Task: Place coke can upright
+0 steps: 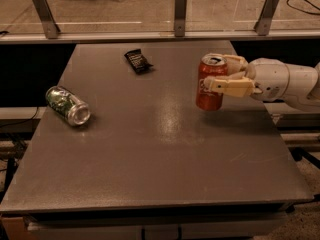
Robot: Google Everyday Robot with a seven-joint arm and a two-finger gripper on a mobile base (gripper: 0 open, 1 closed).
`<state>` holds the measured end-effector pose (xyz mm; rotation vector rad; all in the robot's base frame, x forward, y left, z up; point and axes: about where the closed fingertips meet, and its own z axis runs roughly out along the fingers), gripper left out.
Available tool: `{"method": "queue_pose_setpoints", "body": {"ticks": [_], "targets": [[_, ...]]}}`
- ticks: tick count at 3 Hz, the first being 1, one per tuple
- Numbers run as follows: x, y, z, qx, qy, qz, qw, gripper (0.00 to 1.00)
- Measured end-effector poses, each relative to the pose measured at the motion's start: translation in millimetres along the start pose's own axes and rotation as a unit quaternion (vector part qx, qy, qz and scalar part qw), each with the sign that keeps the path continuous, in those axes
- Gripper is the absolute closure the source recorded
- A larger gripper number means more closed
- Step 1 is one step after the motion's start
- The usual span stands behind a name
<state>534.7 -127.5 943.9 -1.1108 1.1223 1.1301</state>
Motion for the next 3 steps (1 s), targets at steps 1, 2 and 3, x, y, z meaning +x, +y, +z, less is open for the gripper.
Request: {"method": "queue_pose_setpoints", "body": {"ticks": [1, 2, 3], "targets": [[4, 11, -1, -0.023, -0.015, -0.041, 0.9988, 0.59], [11, 20, -3, -0.044, -0.023, -0.075, 0.9959, 0.35], [20, 27, -4, -0.056, -0.026, -0.086, 0.9944, 0.13]]}}
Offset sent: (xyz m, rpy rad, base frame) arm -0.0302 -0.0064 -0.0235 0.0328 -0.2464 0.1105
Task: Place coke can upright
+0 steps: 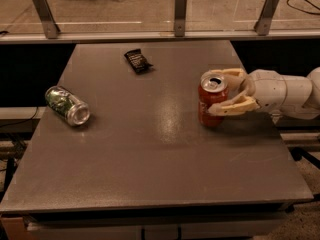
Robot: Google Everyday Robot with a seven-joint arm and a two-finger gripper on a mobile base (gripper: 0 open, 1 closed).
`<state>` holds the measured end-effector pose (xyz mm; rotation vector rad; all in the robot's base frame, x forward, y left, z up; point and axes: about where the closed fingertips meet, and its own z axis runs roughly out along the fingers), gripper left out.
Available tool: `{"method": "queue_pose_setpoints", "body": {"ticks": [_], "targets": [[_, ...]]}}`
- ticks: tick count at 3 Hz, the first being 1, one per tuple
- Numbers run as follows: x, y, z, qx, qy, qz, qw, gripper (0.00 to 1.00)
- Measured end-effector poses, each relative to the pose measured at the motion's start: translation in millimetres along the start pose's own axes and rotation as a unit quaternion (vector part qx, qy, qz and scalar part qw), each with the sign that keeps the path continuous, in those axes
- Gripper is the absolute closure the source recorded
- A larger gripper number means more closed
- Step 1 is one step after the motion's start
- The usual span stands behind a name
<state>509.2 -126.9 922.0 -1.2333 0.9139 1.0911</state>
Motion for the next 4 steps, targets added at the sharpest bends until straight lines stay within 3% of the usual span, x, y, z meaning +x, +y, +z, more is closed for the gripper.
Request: {"method": "queue_pose_setpoints", "body": {"ticks": [1, 2, 3, 4], "targets": [[7, 4, 0, -0.006, 0.004, 0.004, 1.0000, 0.00], [10, 4, -2, -0.008, 0.021, 0.008, 0.9997, 0.00], [2, -4, -10, -0.022, 0.090, 0.000, 0.9957, 0.00], [-16, -26, -39, -0.023, 0.190, -0.016, 0.9814, 0.00]]}}
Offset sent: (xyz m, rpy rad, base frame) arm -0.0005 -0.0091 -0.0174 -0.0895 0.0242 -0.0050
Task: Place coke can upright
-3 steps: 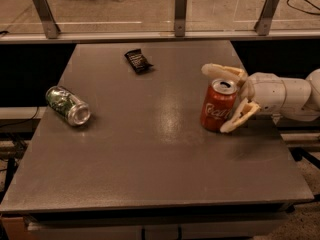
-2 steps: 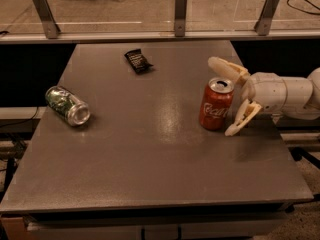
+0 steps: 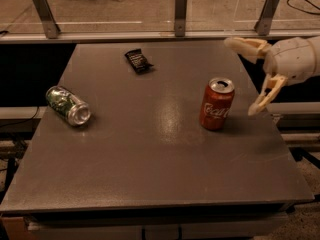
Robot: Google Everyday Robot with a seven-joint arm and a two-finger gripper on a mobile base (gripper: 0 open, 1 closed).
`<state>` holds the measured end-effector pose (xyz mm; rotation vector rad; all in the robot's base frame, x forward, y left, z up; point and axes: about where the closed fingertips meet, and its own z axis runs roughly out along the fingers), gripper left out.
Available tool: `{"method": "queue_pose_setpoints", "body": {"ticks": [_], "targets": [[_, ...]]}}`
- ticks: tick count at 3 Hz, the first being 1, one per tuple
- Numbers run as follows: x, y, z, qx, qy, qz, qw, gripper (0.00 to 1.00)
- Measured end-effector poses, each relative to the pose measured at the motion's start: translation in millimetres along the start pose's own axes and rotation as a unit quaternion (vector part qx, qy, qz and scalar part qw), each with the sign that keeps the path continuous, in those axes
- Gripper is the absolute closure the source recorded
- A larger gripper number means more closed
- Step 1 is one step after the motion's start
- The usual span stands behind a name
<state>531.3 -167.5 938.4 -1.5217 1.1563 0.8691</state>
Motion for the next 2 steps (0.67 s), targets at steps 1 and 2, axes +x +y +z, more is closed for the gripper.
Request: {"method": "queue_pose_setpoints", "body": {"ticks": [1, 2], "targets": [[-3, -20, -57, 0.035, 0.091, -0.003, 0.9952, 0.00], [-18, -35, -88, 0.078, 0.107, -0.025, 0.9909, 0.00]]}}
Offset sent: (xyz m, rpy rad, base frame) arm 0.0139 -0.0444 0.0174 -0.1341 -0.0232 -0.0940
